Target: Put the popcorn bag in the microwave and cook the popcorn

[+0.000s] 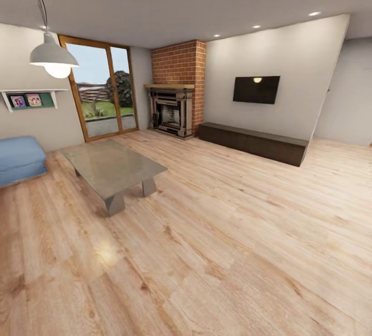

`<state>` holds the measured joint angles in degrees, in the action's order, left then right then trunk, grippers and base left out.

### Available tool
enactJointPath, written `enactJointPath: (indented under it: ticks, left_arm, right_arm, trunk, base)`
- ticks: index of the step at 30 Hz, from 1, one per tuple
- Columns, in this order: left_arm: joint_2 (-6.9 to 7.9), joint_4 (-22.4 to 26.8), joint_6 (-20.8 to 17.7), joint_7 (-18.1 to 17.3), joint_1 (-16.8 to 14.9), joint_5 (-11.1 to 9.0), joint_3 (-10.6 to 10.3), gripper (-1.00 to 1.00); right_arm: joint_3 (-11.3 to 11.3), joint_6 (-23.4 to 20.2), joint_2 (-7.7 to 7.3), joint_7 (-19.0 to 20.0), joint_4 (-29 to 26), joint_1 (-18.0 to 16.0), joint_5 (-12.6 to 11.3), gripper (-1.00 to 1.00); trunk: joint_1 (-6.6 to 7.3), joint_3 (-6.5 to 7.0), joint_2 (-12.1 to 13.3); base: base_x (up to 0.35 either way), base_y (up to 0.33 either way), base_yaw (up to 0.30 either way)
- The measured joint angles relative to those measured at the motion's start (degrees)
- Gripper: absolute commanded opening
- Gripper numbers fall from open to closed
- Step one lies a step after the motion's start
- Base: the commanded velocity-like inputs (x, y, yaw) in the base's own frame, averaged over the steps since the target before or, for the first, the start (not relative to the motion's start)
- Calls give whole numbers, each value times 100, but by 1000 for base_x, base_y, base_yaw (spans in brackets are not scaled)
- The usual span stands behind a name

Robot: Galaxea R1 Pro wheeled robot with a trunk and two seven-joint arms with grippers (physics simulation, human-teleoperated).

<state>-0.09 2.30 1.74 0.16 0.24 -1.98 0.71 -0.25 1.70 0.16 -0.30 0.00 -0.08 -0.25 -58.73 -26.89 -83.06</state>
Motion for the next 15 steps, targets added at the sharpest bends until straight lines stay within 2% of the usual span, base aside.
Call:
enactJointPath:
  ticks: [4,15]
  left_arm:
    - [1,1,0,0,0,-1,2,100]
    - [-4,2,-1,0,0,-9,3,100]
  right_arm:
    - [-6,128,0,-8,0,0,-13,100]
    - [-7,140,0,-10,0,0,-15,100]
  trunk:
    - [0,0,0]
    - [0,0,0]
  base:
    - [0,0,-238]
    - [0,0,-274]
